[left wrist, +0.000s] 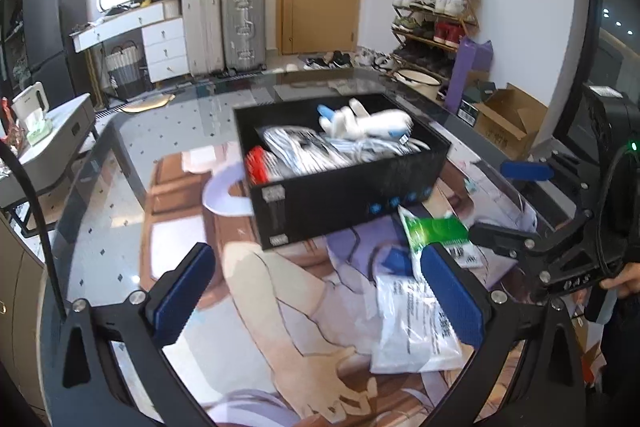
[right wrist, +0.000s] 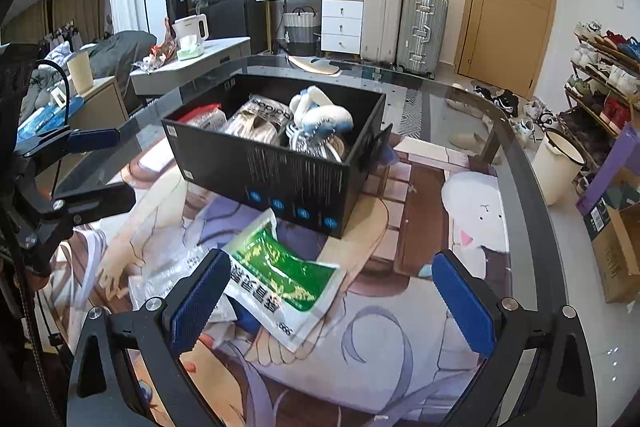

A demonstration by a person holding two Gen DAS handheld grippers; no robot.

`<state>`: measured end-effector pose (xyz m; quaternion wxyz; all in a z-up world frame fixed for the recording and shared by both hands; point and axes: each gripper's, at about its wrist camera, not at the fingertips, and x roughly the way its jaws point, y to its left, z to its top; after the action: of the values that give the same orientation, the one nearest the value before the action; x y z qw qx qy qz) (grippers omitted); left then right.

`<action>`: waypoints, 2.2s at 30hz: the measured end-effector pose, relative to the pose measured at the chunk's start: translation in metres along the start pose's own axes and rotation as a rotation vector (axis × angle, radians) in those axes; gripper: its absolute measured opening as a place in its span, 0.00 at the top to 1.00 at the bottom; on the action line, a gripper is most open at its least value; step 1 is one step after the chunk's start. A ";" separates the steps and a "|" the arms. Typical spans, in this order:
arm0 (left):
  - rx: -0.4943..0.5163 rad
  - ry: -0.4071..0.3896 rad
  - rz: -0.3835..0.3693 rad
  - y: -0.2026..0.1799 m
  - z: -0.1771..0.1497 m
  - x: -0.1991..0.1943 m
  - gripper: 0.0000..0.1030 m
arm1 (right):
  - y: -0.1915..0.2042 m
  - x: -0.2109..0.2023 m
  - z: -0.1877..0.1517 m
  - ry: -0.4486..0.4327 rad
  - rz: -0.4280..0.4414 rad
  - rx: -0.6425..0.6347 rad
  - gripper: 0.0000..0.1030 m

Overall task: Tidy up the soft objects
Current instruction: 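Move the right gripper to the green packet while the left approaches the white packet, then close the right gripper on the green packet while the left grasps the white packet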

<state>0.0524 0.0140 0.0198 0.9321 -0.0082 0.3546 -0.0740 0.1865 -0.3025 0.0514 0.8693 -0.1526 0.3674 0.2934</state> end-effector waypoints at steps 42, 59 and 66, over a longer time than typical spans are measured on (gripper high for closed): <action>0.110 0.244 -0.035 -0.024 -0.031 0.041 0.00 | 0.012 0.051 -0.006 0.170 0.116 -0.176 0.01; 0.098 0.229 -0.029 -0.003 -0.030 0.040 0.00 | 0.037 0.066 0.009 0.160 0.245 -0.206 0.15; 0.096 0.227 -0.028 -0.002 -0.030 0.041 0.00 | 0.045 0.054 0.001 0.138 0.242 -0.197 0.42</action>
<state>0.0620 0.0068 -0.0294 0.8842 0.0398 0.4536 -0.1041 0.1897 -0.2455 0.0105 0.7813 -0.2116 0.4113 0.4192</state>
